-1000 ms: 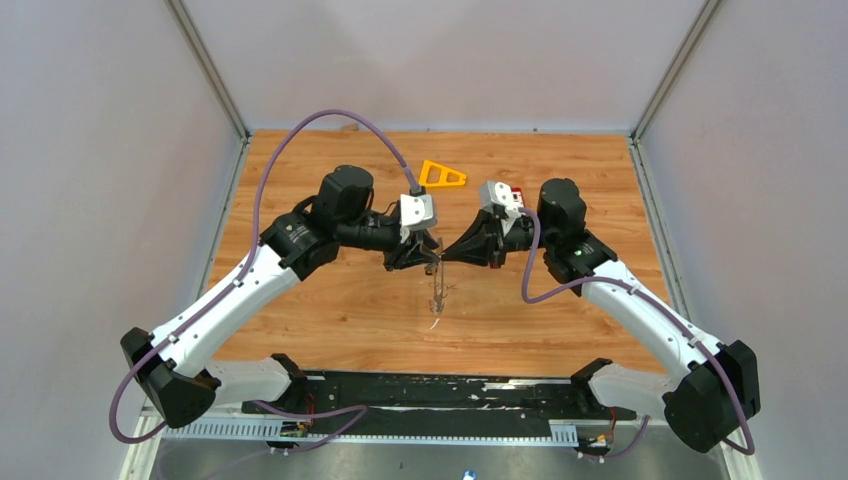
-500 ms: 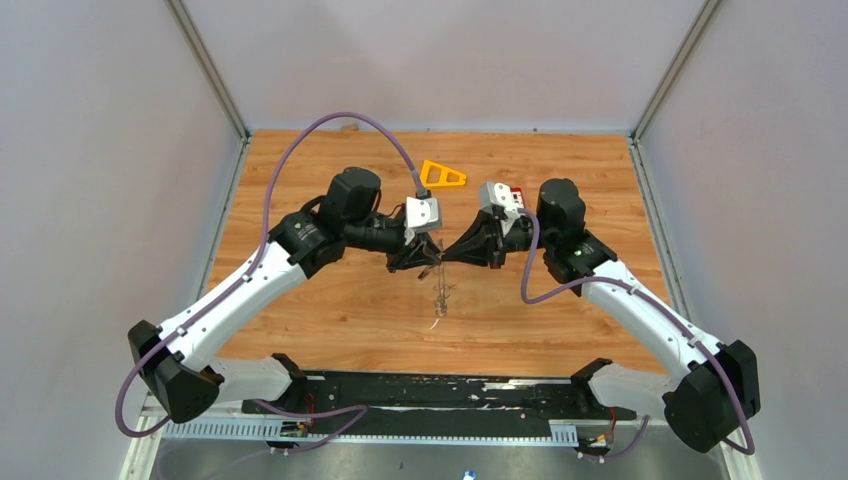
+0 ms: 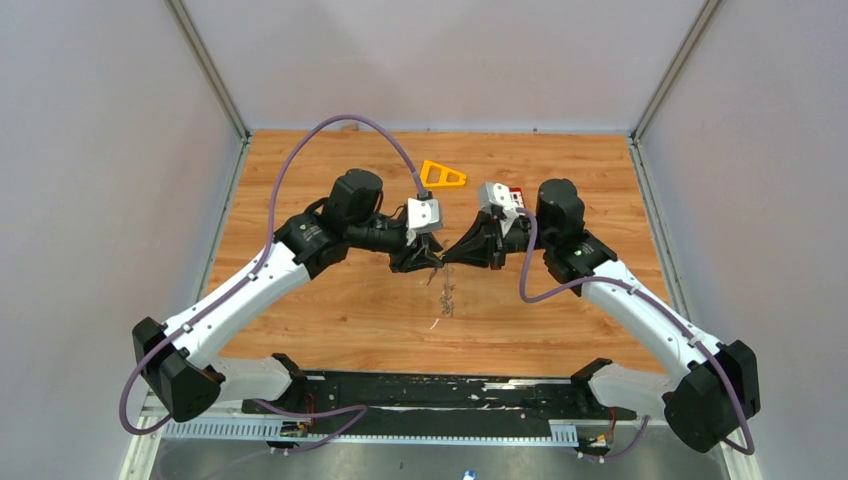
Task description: Put the keys on the keyring
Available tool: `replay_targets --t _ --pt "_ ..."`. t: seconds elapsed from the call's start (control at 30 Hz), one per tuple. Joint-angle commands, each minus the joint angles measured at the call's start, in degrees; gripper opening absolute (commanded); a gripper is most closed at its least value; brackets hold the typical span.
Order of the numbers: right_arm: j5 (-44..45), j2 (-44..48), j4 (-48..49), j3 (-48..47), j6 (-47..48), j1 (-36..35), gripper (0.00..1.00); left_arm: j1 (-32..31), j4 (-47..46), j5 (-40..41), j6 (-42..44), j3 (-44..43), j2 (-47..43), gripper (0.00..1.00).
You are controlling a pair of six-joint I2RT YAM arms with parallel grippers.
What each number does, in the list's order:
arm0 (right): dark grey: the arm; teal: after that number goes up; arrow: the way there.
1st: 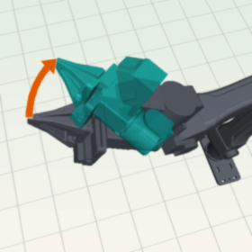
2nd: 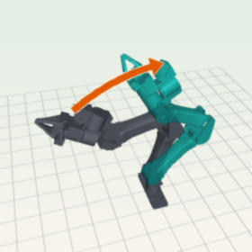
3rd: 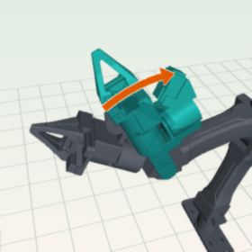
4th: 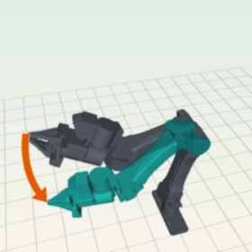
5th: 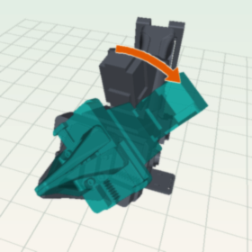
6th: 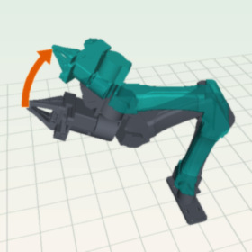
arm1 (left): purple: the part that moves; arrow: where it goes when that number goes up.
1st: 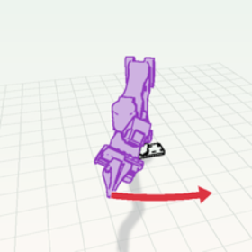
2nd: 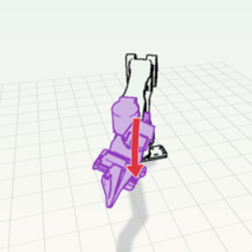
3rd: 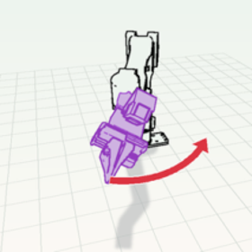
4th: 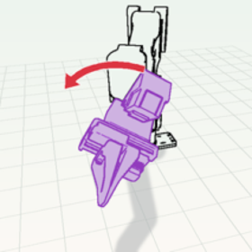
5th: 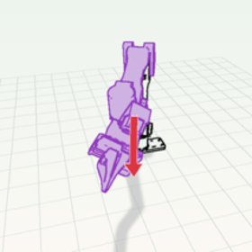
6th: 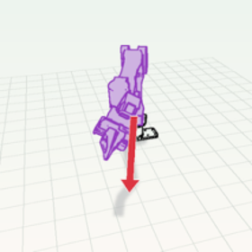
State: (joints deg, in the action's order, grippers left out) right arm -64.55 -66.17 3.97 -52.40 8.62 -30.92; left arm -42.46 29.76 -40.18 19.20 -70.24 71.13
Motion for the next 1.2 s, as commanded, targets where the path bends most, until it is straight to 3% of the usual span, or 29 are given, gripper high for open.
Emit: replay_targets --t 0.0,0.3,0.4,0.5,1.17 --pt "-0.40 1.49 4.12 -0.95 0.02 0.20 0.00 0.08 -1.68 -1.09 0.16 1.06 0.19 0.43" --pt "0.45 1.55 2.30 -0.95 2.28 0.17 0.00 0.09 0.63 4.11 4.26 0.57 -4.05 0.53" --pt "0.65 1.36 2.02 -0.94 2.67 0.23 0.00 0.09 1.40 5.74 5.19 0.30 -5.57 0.69" --pt "0.70 1.23 1.97 -1.02 2.72 0.20 0.00 0.05 1.94 6.62 6.16 0.27 -6.73 0.73" --pt "-0.24 1.13 2.01 -1.11 2.37 0.19 0.00 0.14 -4.32 -0.90 7.92 1.11 -3.02 0.39"
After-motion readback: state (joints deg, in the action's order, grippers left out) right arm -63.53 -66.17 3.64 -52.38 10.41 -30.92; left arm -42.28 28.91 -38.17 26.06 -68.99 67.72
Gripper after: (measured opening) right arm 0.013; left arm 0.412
